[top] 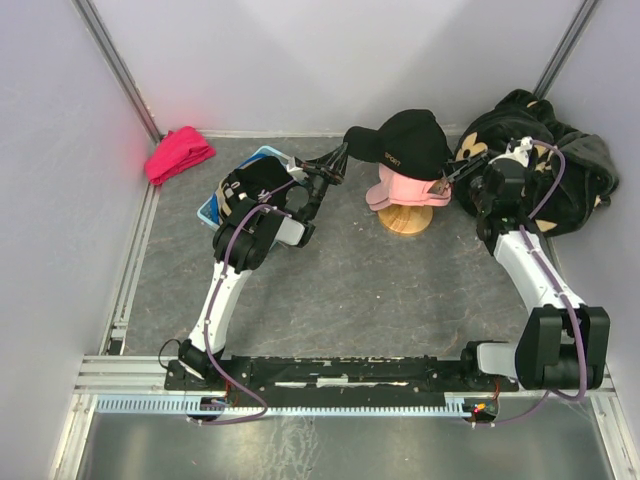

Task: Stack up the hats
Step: Stack the hat on the hat.

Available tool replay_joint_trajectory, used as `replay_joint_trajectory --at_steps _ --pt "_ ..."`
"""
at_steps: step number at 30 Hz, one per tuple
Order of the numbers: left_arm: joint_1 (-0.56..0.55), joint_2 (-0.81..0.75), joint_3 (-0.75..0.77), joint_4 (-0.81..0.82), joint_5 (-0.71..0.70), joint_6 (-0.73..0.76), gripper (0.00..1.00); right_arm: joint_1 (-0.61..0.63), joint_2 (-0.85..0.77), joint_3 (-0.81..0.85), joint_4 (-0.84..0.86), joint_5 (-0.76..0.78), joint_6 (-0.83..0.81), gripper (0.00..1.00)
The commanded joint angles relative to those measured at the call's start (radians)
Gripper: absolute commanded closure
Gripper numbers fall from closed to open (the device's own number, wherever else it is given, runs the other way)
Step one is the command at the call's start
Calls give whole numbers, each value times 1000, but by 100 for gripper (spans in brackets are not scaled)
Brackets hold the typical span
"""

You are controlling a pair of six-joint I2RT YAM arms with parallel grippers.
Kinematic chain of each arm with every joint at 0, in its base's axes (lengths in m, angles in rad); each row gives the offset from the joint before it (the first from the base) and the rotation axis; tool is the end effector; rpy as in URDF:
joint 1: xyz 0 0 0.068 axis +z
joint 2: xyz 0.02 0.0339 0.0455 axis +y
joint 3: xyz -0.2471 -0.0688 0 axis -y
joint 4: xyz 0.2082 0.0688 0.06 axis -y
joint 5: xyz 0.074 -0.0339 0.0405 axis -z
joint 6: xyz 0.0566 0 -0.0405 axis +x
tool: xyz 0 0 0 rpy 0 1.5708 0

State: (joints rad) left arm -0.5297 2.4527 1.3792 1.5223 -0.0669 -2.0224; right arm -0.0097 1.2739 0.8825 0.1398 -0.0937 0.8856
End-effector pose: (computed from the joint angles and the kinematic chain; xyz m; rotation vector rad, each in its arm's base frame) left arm 0.4164 -0.2394 0.1728 -1.0327 1.0039 -2.1762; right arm 0.2893 0.0025 0.2934 0.7511 1.7220 0.6971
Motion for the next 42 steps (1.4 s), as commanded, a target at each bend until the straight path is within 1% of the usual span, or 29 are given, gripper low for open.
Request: replay_joint_trajectory --at_steps 1,3,10,13,22,26,31,37,42 --pt "0 -2 43 127 41 -159 97 -3 29 74 13 -15 -16 63" --pt "0 2 48 130 45 -162 97 -3 42 83 16 -20 -15 67" --pt "11 14 66 131 68 -167 97 -3 32 142 -39 -14 -47 90" --pt "14 21 72 129 74 -172 97 -4 11 166 -69 -9 -66 97" --pt "23 24 38 133 94 -166 97 -2 -27 205 -177 1 -130 99" --pt "29 31 17 155 88 -170 97 -2 -39 250 -292 34 -219 99" --pt "30 35 17 167 82 -173 97 -1 7 393 -487 61 -323 99" --pt "34 26 -11 180 90 -162 97 42 61 497 -634 149 -408 99" --pt "39 27 -24 182 103 -135 97 114 103 528 -677 266 -465 99"
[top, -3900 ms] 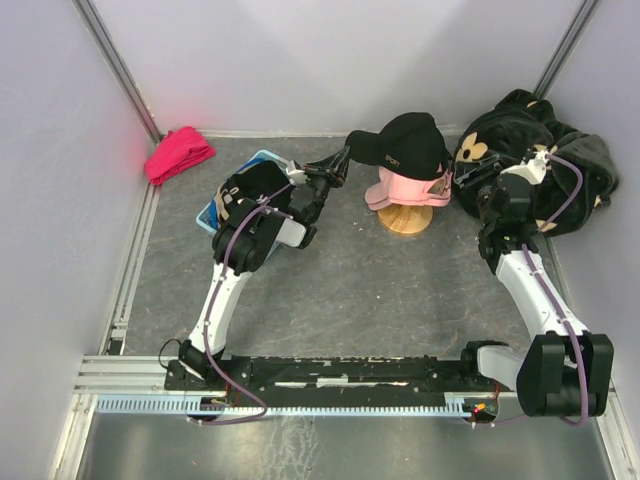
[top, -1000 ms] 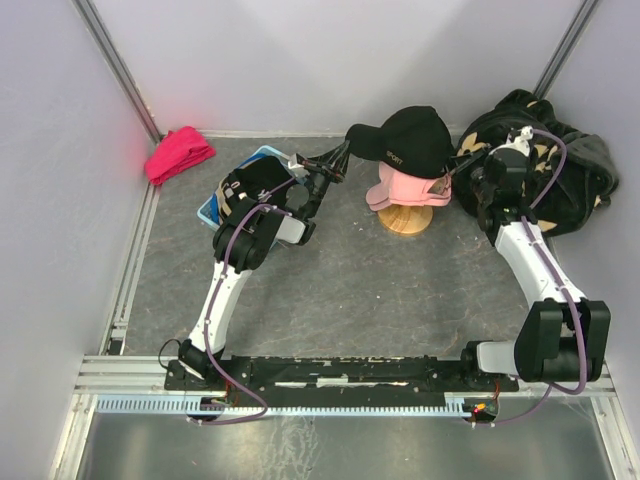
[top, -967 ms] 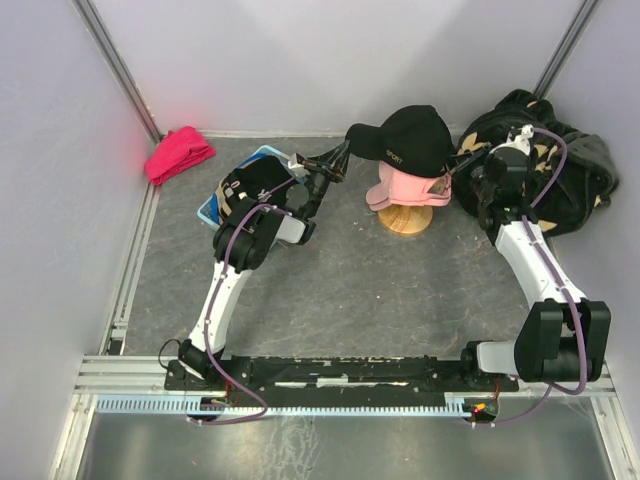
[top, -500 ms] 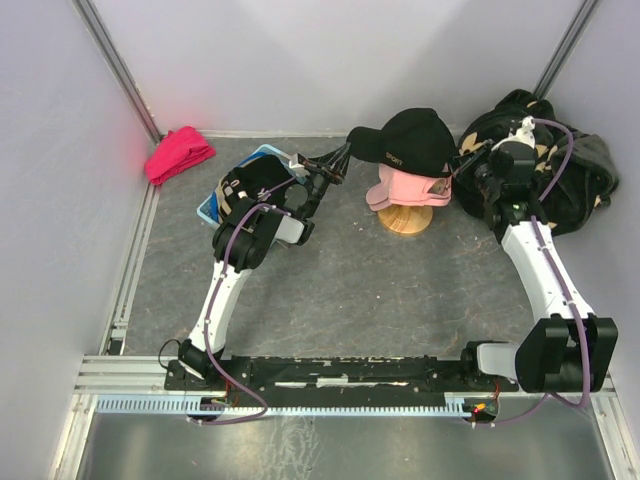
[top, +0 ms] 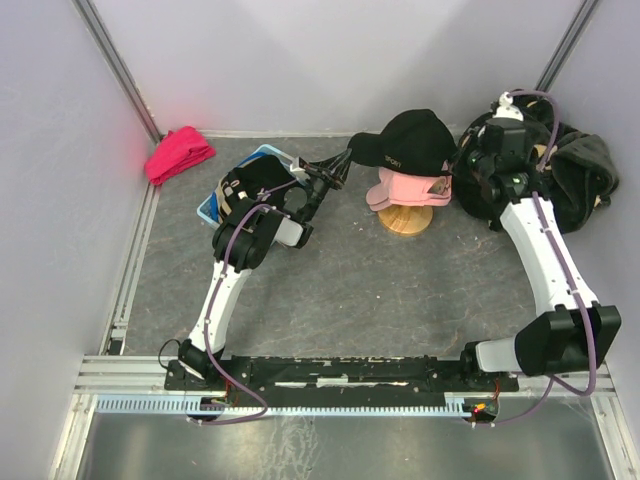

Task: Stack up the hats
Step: Stack the hat on the hat.

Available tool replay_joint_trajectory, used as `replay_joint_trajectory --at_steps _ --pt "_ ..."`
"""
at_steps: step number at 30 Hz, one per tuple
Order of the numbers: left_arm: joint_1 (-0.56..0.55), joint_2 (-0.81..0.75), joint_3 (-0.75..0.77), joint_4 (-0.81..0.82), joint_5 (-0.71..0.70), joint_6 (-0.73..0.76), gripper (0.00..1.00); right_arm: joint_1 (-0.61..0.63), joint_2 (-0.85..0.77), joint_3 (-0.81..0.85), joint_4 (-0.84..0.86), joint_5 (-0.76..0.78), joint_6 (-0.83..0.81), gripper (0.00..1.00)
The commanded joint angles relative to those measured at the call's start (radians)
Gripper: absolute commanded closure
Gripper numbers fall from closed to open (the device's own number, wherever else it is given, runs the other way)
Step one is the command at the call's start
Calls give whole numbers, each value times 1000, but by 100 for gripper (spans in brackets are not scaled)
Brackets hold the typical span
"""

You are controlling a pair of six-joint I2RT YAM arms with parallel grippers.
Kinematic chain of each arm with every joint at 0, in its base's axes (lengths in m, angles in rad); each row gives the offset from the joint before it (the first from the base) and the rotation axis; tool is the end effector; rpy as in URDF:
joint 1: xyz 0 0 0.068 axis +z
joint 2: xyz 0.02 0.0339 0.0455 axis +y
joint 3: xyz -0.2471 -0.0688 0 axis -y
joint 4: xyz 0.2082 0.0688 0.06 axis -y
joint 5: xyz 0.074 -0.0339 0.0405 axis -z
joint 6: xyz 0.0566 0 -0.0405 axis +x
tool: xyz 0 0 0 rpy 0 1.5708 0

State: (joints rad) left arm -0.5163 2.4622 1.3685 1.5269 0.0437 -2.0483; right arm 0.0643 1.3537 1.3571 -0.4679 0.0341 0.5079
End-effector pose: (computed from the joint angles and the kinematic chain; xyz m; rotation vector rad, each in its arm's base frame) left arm 0.4159 -0.2389 0.1662 -0.9914 1.1037 -2.2328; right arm 0.2910 0.0168 0.3570 0.4721 1.9953 0.3237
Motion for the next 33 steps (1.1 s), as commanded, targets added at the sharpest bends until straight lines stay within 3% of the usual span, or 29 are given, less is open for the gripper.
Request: replay_joint_trajectory --at_steps 1,17,33 --pt "27 19 -11 177 -6 -100 97 47 28 53 -67 154 -95 99" --pt "35 60 -12 169 2 -68 97 65 79 63 -69 287 -175 99" --pt "52 24 -81 159 -25 -37 97 65 48 37 -53 574 -268 99"
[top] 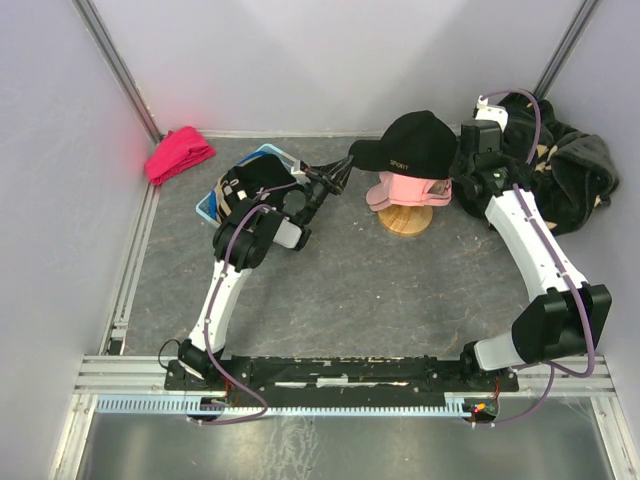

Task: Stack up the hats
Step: Stack the hat on the hat.

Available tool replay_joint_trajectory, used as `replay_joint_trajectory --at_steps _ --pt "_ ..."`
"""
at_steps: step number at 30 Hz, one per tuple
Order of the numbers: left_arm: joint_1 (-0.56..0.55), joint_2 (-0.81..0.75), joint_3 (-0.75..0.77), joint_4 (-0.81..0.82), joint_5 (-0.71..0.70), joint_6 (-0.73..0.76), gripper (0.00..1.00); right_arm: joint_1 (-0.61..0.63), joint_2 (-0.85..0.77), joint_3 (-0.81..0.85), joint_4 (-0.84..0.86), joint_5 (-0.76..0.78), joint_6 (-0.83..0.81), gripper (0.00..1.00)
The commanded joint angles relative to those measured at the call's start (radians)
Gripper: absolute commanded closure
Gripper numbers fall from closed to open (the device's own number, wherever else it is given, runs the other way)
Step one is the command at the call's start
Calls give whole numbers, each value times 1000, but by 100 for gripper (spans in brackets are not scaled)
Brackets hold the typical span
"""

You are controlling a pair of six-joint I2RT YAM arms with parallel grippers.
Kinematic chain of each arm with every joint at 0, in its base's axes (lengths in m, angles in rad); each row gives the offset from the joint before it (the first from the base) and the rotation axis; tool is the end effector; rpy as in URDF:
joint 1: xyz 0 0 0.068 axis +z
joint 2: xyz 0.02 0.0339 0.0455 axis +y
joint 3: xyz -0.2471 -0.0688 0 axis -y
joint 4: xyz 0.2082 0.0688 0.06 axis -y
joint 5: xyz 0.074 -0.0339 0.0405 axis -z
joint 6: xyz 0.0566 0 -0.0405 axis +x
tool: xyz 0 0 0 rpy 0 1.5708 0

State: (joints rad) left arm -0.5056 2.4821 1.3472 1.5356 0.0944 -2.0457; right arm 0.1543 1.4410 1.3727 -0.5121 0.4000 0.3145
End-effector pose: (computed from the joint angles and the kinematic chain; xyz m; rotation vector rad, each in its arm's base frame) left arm 0.4153 -0.2360 0.1523 -0.9854 1.1726 -2.2277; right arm 0.3051 0.0251 0.3350 0.3956 2.0663 -0.1500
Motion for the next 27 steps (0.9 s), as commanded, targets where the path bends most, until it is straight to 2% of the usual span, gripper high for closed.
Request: replay_joint_trajectory --at_steps 1,7,15,27 --pt "42 1 -68 153 -79 -38 97 -24 -42 17 -6 226 -81 99" --pt "57 -30 -122 167 -91 -16 97 -26 -61 -10 33 321 -121 99" --pt "79 -66 -203 173 -101 14 97 -37 -49 -56 37 334 -107 99" --pt "98 -82 -310 195 -95 40 97 -61 -55 -126 46 168 -20 98"
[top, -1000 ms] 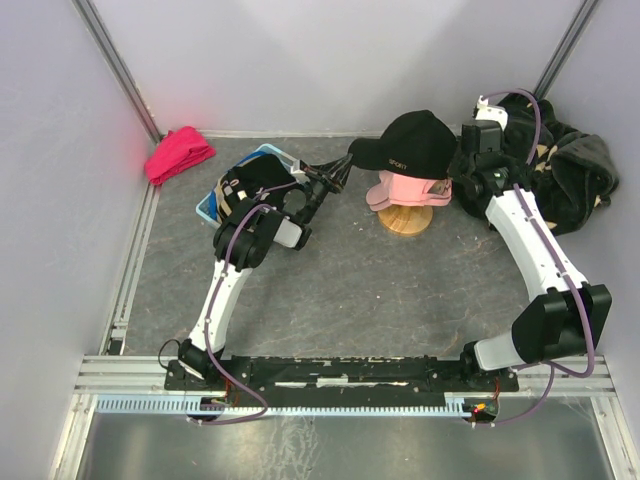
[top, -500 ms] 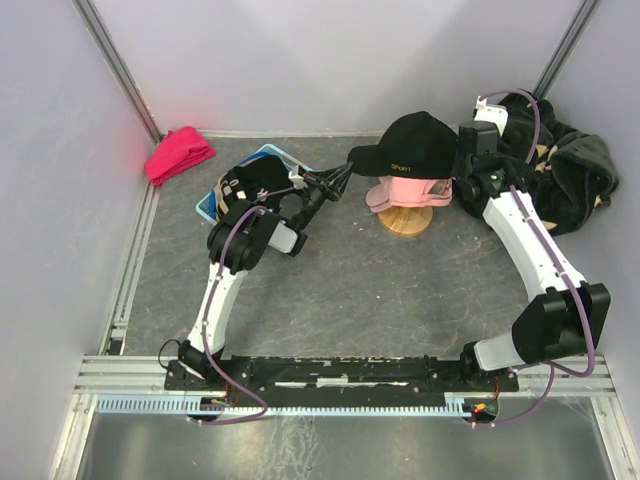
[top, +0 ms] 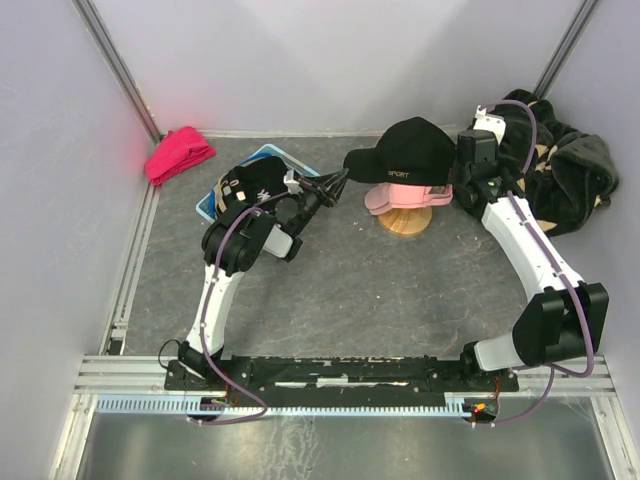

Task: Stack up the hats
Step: Stack the hat on the hat.

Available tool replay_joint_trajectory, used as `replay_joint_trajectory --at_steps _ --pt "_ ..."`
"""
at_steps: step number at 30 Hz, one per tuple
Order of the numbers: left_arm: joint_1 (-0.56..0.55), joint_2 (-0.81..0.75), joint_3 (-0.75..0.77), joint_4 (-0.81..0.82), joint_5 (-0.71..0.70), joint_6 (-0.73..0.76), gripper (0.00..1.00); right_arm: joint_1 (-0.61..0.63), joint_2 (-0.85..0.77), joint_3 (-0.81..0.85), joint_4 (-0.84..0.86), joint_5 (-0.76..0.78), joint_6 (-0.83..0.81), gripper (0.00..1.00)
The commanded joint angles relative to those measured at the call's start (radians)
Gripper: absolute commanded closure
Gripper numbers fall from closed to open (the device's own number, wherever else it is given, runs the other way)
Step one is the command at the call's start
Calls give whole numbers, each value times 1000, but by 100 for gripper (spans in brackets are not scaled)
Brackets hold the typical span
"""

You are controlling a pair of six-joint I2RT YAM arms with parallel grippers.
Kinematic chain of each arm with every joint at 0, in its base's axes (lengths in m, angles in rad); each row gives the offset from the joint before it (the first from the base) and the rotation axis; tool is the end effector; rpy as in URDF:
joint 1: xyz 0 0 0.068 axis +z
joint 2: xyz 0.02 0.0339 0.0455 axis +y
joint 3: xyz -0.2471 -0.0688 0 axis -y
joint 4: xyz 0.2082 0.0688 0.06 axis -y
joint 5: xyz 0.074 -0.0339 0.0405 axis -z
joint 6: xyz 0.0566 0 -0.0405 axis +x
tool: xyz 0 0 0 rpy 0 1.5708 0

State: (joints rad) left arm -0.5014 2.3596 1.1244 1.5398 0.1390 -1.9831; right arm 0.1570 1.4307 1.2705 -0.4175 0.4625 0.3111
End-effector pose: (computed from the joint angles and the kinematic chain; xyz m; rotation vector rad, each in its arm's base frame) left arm 0.3861 -0.2206 0.1498 -0.9871 1.3086 -2.1413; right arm 0.3052 0.0227 0.3161 0.4230 2.0452 -0.2142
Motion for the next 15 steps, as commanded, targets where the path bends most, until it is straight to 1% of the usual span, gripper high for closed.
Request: replay_joint_trajectory --at_steps 1,6,15 --pt "95 37 -92 191 -138 -17 97 -63 -40 -23 -52 100 -14 98" --pt "93 12 -140 191 -124 14 97 -78 -35 -33 -58 34 11 97" --pt "85 8 -209 185 -115 22 97 -92 -18 -65 -52 -32 35 97"
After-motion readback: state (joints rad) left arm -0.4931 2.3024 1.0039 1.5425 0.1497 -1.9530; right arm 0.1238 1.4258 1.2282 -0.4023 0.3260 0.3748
